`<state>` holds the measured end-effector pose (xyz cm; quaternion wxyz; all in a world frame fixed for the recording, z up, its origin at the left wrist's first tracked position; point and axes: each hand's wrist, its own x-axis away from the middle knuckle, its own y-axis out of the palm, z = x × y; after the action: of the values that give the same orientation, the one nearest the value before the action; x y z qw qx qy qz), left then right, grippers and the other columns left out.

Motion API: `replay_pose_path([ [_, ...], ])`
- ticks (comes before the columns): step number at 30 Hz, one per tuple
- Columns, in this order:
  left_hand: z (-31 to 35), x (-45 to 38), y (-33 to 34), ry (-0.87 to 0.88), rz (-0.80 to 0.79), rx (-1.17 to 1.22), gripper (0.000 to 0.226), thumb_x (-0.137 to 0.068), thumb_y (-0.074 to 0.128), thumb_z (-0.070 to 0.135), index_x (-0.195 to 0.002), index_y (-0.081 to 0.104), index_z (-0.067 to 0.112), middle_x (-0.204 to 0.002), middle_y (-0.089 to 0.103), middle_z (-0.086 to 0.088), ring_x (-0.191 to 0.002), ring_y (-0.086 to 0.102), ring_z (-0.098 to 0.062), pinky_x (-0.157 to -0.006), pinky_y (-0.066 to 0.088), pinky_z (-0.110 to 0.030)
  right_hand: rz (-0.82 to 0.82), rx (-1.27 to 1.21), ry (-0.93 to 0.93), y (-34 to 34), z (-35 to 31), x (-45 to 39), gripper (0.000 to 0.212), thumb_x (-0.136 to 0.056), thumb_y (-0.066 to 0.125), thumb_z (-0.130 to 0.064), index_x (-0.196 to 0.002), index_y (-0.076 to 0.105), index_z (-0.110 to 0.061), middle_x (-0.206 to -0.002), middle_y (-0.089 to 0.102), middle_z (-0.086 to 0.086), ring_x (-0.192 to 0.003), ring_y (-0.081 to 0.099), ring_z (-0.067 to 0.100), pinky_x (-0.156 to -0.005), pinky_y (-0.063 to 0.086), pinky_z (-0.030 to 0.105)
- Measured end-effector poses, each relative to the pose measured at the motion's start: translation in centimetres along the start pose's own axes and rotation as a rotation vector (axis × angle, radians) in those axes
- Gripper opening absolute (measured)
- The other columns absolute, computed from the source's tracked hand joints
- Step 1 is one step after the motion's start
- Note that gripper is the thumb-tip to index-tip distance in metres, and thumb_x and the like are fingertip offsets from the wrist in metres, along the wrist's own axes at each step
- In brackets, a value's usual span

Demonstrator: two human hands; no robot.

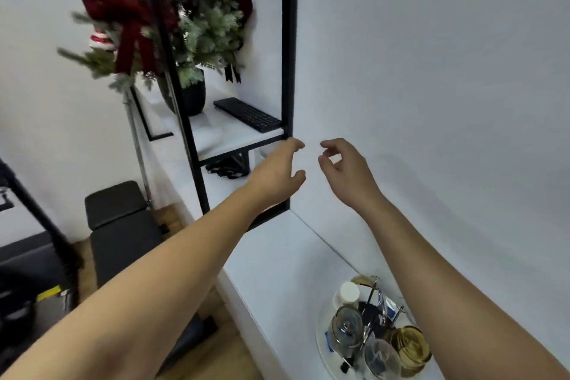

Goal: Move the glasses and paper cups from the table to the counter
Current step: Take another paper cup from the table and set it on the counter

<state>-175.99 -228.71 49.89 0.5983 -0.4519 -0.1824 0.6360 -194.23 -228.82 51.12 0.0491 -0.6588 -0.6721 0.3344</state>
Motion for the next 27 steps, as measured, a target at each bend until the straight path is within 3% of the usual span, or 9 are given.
replay_pose_path([
  [7,-1.6,15.7,-4.1,-0.270,0.115,-0.071,0.051,-0.095,0.060,0.029,-0.141,0.038,0.027,-0.145,0.048,0.005,-0.124,0.056,-0.018,-0.095,0.052,-0.043,-0.302,-0.155,-0.085,7.1,-4.5,8.9,0.026,-0.097,0.057,-0.029,-0.123,0.059,-0.026,-0.109,0.061,-0.011,-0.073,0.055,-0.006,-0.064,0.041,0.010],
  [9,-1.8,21.0,-5.7,-0.362,0.150,-0.086,0.052,-0.094,0.061,0.028,-0.141,0.039,0.026,-0.144,0.049,0.003,-0.121,0.058,-0.020,-0.093,0.053,-0.043,-0.396,-0.183,-0.112,9.5,-6.9,12.0,0.026,-0.097,0.057,-0.027,-0.123,0.060,-0.024,-0.108,0.061,-0.010,-0.080,0.056,-0.003,-0.067,0.040,0.012],
  [13,-2.1,32.1,-10.1,-0.531,0.278,-0.122,0.052,-0.094,0.064,0.029,-0.141,0.041,0.027,-0.141,0.052,0.004,-0.118,0.059,-0.016,-0.088,0.051,-0.033,-0.582,-0.234,-0.233,15.0,-13.2,18.3,0.021,-0.098,0.056,-0.027,-0.119,0.058,-0.029,-0.102,0.060,-0.015,-0.073,0.054,-0.001,-0.064,0.039,0.014],
  [16,-1.6,41.0,-13.9,-0.673,0.370,-0.188,0.050,-0.093,0.062,0.027,-0.140,0.043,0.025,-0.141,0.052,0.003,-0.120,0.058,-0.018,-0.094,0.051,-0.039,-0.725,-0.279,-0.330,19.4,-18.4,24.2,0.024,-0.098,0.057,-0.029,-0.122,0.059,-0.029,-0.107,0.061,-0.013,-0.087,0.058,0.000,-0.070,0.042,0.014],
  [22,2.6,64.5,-20.9,-1.033,0.596,-0.282,0.050,-0.094,0.062,0.028,-0.140,0.043,0.024,-0.139,0.051,0.002,-0.120,0.056,-0.018,-0.097,0.051,-0.042,-1.059,-0.389,-0.518,26.4,-30.6,42.4,0.020,-0.099,0.057,-0.028,-0.119,0.058,-0.029,-0.103,0.061,-0.011,-0.084,0.057,0.003,-0.069,0.042,0.020],
  [27,10.6,86.1,-24.6,-1.325,0.794,-0.363,0.054,-0.093,0.065,0.030,-0.142,0.041,0.028,-0.144,0.049,0.005,-0.124,0.055,-0.017,-0.096,0.052,-0.041,-1.327,-0.500,-0.677,27.3,-40.4,63.4,0.019,-0.100,0.056,-0.032,-0.118,0.058,-0.029,-0.103,0.058,-0.016,-0.082,0.059,0.007,-0.067,0.042,0.025],
])
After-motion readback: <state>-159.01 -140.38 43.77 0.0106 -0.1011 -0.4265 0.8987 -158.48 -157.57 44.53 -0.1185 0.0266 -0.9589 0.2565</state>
